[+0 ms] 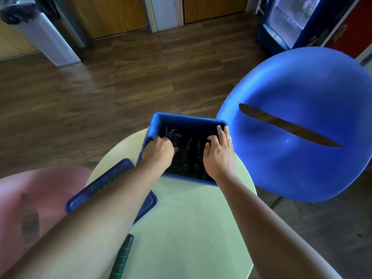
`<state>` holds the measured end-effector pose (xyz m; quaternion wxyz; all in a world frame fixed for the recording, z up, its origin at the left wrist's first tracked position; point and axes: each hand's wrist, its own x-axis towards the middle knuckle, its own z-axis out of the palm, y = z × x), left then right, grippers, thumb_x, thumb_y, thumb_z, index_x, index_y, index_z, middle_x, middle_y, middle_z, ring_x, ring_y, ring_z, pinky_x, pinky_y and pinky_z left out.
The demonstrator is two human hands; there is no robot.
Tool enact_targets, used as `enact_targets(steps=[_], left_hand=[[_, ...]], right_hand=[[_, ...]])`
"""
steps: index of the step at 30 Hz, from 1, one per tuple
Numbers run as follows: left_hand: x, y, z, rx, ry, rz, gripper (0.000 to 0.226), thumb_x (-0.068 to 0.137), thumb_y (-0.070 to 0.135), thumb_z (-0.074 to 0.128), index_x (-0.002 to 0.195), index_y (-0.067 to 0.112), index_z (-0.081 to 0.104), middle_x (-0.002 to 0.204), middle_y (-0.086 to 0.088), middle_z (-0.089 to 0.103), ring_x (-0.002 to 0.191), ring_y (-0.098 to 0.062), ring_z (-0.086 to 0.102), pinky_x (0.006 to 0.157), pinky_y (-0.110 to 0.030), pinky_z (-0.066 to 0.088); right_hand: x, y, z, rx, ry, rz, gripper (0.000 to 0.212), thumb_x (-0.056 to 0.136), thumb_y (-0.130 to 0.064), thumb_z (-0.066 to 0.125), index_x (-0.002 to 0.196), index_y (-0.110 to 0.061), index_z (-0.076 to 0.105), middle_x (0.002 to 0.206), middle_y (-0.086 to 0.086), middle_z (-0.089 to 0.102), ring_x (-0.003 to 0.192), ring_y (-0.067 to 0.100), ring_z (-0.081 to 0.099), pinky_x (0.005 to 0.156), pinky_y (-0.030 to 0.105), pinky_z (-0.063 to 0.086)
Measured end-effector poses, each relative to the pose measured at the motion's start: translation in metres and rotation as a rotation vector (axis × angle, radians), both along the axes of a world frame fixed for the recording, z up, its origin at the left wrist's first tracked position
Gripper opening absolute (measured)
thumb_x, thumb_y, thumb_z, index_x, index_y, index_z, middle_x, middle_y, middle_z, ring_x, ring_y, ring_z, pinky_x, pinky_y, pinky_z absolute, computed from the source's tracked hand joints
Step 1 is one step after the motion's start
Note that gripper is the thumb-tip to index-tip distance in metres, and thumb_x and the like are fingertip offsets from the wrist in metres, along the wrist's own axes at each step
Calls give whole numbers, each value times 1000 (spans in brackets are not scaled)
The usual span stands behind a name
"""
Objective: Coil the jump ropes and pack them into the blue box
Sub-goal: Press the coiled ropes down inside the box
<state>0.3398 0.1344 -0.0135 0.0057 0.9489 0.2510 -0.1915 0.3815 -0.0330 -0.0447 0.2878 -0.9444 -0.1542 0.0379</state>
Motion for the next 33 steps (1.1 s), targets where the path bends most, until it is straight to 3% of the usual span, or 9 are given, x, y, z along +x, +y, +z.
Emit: enact_targets(steps=[4, 7, 13, 19, 23, 26, 28, 30, 33], left_hand=[[2, -2, -3, 214, 100, -132, 50, 104, 44, 41, 134, 6, 56, 131, -15, 54, 121, -32, 52, 98, -39, 40], [6, -1, -4, 312, 172, -184, 47, 105, 42, 35, 135, 15, 60, 137, -10, 42, 125, -30, 39, 99, -35, 34], [19, -3, -19, 146, 234, 44, 43, 106, 22, 40, 145, 5, 47, 141, -14, 37, 126, -34, 52, 91, -39, 49], [18, -7, -28, 103, 197, 101, 46, 103, 8, 32, 149, 0, 34, 147, -13, 37, 132, -31, 50, 94, -42, 48], [17, -10, -24, 55, 224, 147, 53, 99, 0, 37, 151, 0, 29, 151, -11, 30, 133, -31, 48, 90, -41, 48], [17, -6, -21, 51, 261, 140, 55, 98, 6, 42, 152, 1, 28, 152, -12, 32, 133, -33, 47, 88, -42, 46], [14, -4, -17, 51, 252, 145, 56, 100, 18, 47, 151, 3, 30, 152, -14, 32, 133, -34, 46, 89, -43, 46], [10, -3, -16, 35, 246, 102, 55, 103, 21, 49, 150, 1, 30, 152, -18, 28, 134, -36, 43, 97, -43, 46], [5, -3, -12, -2, 226, 82, 51, 105, 24, 45, 149, 2, 34, 153, -20, 26, 134, -38, 42, 100, -44, 44]], right_hand=[[0, 0, 0, -9, -3, 2, 33, 103, -18, 37, 128, -6, 57, 162, 12, 27, 154, 25, 6, 124, 33, 6], [1, 0, -1, -9, -4, -3, 34, 102, -16, 37, 129, -6, 56, 161, 11, 29, 155, 24, 6, 125, 33, 7], [2, 1, -3, 11, -22, -9, 34, 101, -12, 37, 127, -4, 57, 160, 12, 32, 154, 24, 8, 125, 33, 9], [1, 3, -5, 29, -65, -6, 32, 98, -8, 41, 122, -1, 60, 155, 16, 40, 153, 28, 14, 124, 35, 14], [-3, 3, -6, -158, -163, 55, 30, 88, -10, 55, 116, 0, 64, 150, 22, 44, 150, 36, 23, 122, 43, 17], [-5, 9, -5, -359, -293, 202, 25, 78, -8, 66, 102, -3, 69, 139, 24, 55, 142, 42, 37, 121, 51, 17], [-5, 14, -2, -439, -328, 350, 26, 82, -10, 65, 107, -6, 70, 134, 20, 59, 141, 42, 38, 121, 53, 14], [-4, 21, 2, -501, -245, 493, 30, 90, -16, 58, 118, -11, 66, 130, 13, 60, 139, 38, 39, 122, 51, 15], [-1, 31, 6, -459, -70, 548, 35, 93, -24, 57, 127, -17, 58, 126, 6, 60, 124, 30, 48, 108, 42, 33]])
